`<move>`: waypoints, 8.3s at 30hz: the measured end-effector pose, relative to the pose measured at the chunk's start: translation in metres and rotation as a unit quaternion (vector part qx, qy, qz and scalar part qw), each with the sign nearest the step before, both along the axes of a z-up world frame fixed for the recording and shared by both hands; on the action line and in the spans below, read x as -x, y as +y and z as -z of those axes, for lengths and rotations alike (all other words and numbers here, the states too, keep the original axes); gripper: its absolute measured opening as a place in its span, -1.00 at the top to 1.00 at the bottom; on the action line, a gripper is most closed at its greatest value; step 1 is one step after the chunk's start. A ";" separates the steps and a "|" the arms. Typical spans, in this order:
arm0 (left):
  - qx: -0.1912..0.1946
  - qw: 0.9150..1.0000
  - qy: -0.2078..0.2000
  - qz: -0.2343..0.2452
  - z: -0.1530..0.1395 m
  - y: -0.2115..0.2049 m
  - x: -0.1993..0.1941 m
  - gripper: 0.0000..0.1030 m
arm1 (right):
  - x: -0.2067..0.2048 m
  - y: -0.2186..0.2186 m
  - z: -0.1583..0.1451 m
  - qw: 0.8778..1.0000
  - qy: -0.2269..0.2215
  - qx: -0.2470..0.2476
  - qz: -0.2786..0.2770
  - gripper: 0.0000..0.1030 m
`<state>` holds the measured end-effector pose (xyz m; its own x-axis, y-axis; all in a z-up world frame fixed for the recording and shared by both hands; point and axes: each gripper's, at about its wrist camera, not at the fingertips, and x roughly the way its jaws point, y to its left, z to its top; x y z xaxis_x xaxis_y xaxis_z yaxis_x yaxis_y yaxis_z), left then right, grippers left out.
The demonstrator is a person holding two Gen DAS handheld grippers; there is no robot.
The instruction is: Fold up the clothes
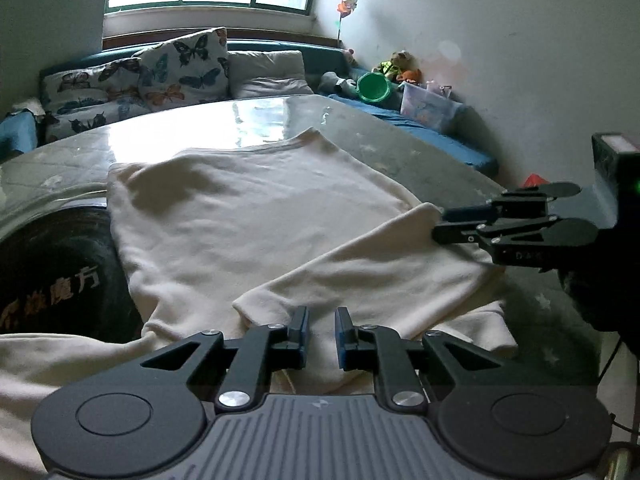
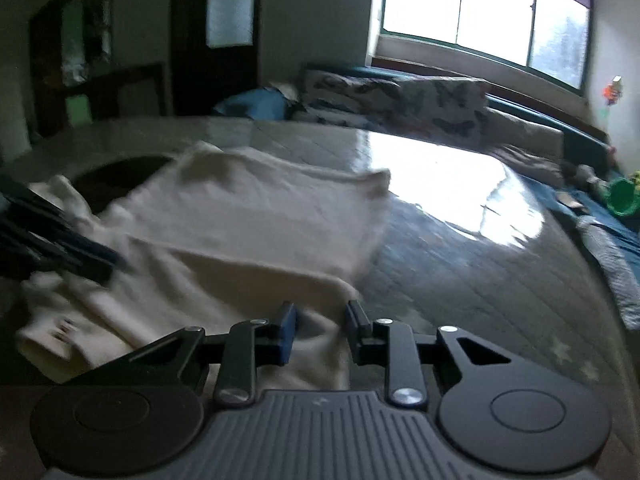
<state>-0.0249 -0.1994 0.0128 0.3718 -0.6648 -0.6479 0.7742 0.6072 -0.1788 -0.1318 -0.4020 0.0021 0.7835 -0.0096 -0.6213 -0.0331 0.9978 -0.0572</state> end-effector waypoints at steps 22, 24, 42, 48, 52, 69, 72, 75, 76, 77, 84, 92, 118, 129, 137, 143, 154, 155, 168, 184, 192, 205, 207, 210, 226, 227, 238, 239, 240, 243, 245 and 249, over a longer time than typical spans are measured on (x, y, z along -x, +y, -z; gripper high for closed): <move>0.013 1.000 0.002 -0.011 0.003 0.004 -0.002 0.69 | -0.013 0.016 0.011 0.999 -0.016 0.051 0.000 0.82; 0.011 1.000 0.000 -0.011 0.002 0.003 -0.001 0.69 | -0.007 0.022 0.006 0.999 -0.026 0.046 -0.015 0.79; 0.016 0.997 -0.006 -0.070 -0.015 0.036 -0.011 0.50 | 0.001 0.073 0.008 0.993 -0.004 0.017 -0.114 0.48; 0.019 0.988 -0.013 -0.151 -0.030 0.035 -0.069 0.50 | 0.003 0.070 0.008 0.994 -0.003 0.004 -0.108 0.41; 0.023 0.980 -0.001 -0.197 -0.032 0.028 -0.117 0.50 | 0.002 0.069 0.008 0.994 -0.002 -0.002 -0.106 0.40; 0.009 0.973 0.038 -0.229 -0.004 0.006 -0.209 0.14 | -0.002 0.067 0.009 0.994 0.001 -0.013 -0.106 0.36; 0.012 0.972 0.044 -0.230 0.000 0.004 -0.211 0.19 | -0.002 0.067 0.009 0.994 0.001 -0.014 -0.105 0.36; 0.017 0.973 0.038 -0.228 0.001 0.003 -0.212 0.70 | -0.002 0.067 0.009 0.994 0.000 -0.014 -0.104 0.36; 0.021 0.973 0.037 -0.227 0.000 0.003 -0.211 0.77 | -0.002 0.067 0.009 0.994 0.000 -0.014 -0.104 0.36; 0.026 0.973 0.029 -0.229 -0.002 0.005 -0.208 0.80 | -0.002 0.067 0.009 0.994 0.000 -0.014 -0.104 0.36; 0.086 0.981 -0.050 -0.167 -0.027 0.009 -0.162 0.84 | -0.002 0.067 0.010 0.995 -0.002 -0.014 -0.103 0.35; 0.034 0.992 -0.120 0.035 -0.019 -0.018 -0.080 0.83 | -0.002 0.067 0.010 0.995 -0.004 -0.015 -0.103 0.35; -0.029 0.980 -0.191 0.041 -0.007 -0.037 -0.082 0.83 | -0.003 0.070 0.012 0.995 -0.005 -0.020 -0.097 0.32; -0.059 0.953 -0.193 -0.226 -0.003 -0.011 -0.168 0.76 | -0.003 0.072 0.011 0.995 -0.005 -0.020 -0.096 0.30; -0.041 0.962 -0.169 -0.212 0.005 -0.005 -0.158 0.58 | -0.004 0.071 0.011 0.995 -0.005 -0.021 -0.096 0.28; -0.084 0.973 -0.161 -0.144 0.022 -0.034 -0.150 0.58 | -0.004 0.072 0.011 0.995 -0.006 -0.021 -0.094 0.23; -0.090 0.968 -0.142 -0.187 0.018 -0.032 -0.170 0.41 | -0.003 0.071 0.011 0.995 -0.003 -0.026 -0.097 0.23; -0.089 0.967 -0.141 -0.194 0.019 -0.028 -0.169 0.40 | -0.003 0.071 0.009 0.995 0.000 -0.028 -0.099 0.22; -0.069 0.976 -0.090 -0.184 0.013 -0.021 -0.182 0.65 | -0.072 0.000 -0.067 0.996 0.009 -0.044 -0.076 0.22; -0.075 0.975 -0.080 -0.194 0.009 -0.014 -0.184 0.07 | -0.215 -0.063 -0.006 0.996 0.045 -0.062 0.040 0.25; -0.061 0.977 -0.077 -0.191 0.012 -0.018 -0.188 0.21 | -0.221 -0.064 0.006 0.996 0.048 -0.048 0.051 0.94; -0.058 0.977 -0.078 -0.191 0.011 -0.018 -0.190 0.30 | -0.220 -0.071 0.012 0.995 0.045 -0.068 0.061 0.68; -0.059 0.976 -0.082 -0.193 0.011 -0.019 -0.190 0.50 | -0.221 -0.067 0.012 0.996 0.041 -0.045 0.070 0.92; -0.060 0.974 -0.084 -0.202 0.012 -0.019 -0.191 0.50 | -0.220 -0.065 0.012 0.995 0.030 -0.022 0.091 0.92; -0.061 0.971 -0.092 -0.214 -0.002 -0.021 -0.175 0.14 | -0.191 -0.040 -0.020 0.999 0.034 0.003 0.041 0.36; -0.061 0.971 -0.094 -0.212 -0.004 -0.019 -0.171 0.14 | -0.185 -0.036 -0.022 0.999 0.036 0.003 0.031 0.36; -0.041 0.961 -0.085 -0.259 -0.032 0.037 -0.121 -0.19 | -0.085 0.022 -0.026 0.997 0.038 -0.020 -0.067 0.00; -0.039 0.960 -0.085 -0.264 -0.033 0.042 -0.115 -0.19 | -0.076 0.028 -0.024 0.997 0.034 -0.020 -0.072 -0.08; -0.038 0.959 -0.083 -0.269 -0.033 0.048 -0.108 -0.24 | -0.068 0.033 -0.023 0.996 0.030 -0.019 -0.077 -0.11; -0.038 0.955 -0.085 -0.282 -0.033 0.062 -0.088 -0.43 | -0.045 0.050 -0.017 0.996 0.018 -0.012 -0.088 -0.26; -0.047 0.951 -0.096 -0.289 -0.032 0.069 -0.075 -0.52 | -0.032 0.058 -0.012 0.996 0.011 -0.007 -0.093 -0.27; -0.037 0.943 -0.106 -0.312 -0.031 0.088 -0.046 -0.92 | -0.013 0.066 -0.001 0.996 -0.009 0.002 -0.089 -0.46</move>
<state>0.0213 -0.1117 0.0439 0.8020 -0.2299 -0.5513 0.2755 0.9613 0.0001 -0.1184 -0.3356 0.0032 0.7841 0.1287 -0.6072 -0.2090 0.9759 -0.0631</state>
